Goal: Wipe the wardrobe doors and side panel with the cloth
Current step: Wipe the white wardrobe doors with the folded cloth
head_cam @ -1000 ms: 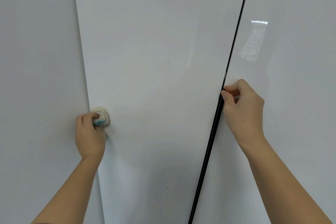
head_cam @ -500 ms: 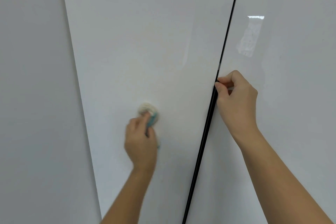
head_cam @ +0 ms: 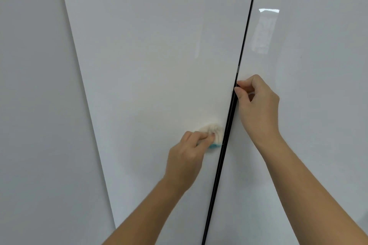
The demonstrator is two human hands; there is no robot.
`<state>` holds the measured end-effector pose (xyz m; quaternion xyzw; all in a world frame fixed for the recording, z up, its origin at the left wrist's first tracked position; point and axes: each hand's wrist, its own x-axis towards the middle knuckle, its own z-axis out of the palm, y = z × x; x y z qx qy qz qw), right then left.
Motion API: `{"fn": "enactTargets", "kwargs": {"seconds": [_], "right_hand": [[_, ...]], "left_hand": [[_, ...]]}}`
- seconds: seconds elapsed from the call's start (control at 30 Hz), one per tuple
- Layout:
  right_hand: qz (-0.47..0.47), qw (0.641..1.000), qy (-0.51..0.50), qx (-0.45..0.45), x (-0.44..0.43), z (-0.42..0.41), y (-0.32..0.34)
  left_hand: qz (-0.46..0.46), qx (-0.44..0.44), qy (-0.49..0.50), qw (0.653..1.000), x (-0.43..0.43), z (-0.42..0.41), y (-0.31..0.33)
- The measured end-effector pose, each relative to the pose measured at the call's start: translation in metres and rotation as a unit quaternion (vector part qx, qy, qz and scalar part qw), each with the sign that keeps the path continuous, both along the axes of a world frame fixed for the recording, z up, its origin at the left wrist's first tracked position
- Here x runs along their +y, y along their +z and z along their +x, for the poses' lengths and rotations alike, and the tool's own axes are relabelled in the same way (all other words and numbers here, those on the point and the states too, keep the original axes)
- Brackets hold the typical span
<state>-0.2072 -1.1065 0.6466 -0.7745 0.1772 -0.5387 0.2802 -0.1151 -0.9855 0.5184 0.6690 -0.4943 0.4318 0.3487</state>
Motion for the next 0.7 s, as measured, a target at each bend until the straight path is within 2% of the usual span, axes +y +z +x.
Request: {"fn": "enactTargets", "kwargs": {"seconds": [0.13,0.27,0.47,0.6,0.7], "right_hand": [[-0.089,0.996,-0.021,-0.012,0.011,-0.009,-0.007],[-0.250,0.967,-0.051,-0.002,0.017,-0.005,-0.003],[-0.394,0.913,-0.071,0.074,0.016,0.013,-0.008],[-0.472,0.874,-0.104,0.059,0.017,0.021,-0.018],[-0.525,0.842,-0.123,0.025,0.011,0.036,-0.021]], "left_hand": [[-0.040,-0.045,-0.010,0.998,0.030,0.025,0.054],[-0.032,-0.110,-0.041,0.993,0.030,0.052,0.100],[-0.053,-0.112,-0.107,0.987,0.016,0.082,0.087],[-0.072,-0.132,-0.064,0.986,0.020,0.097,0.076],[-0.056,-0.151,-0.069,0.985,0.027,0.102,0.073]]}}
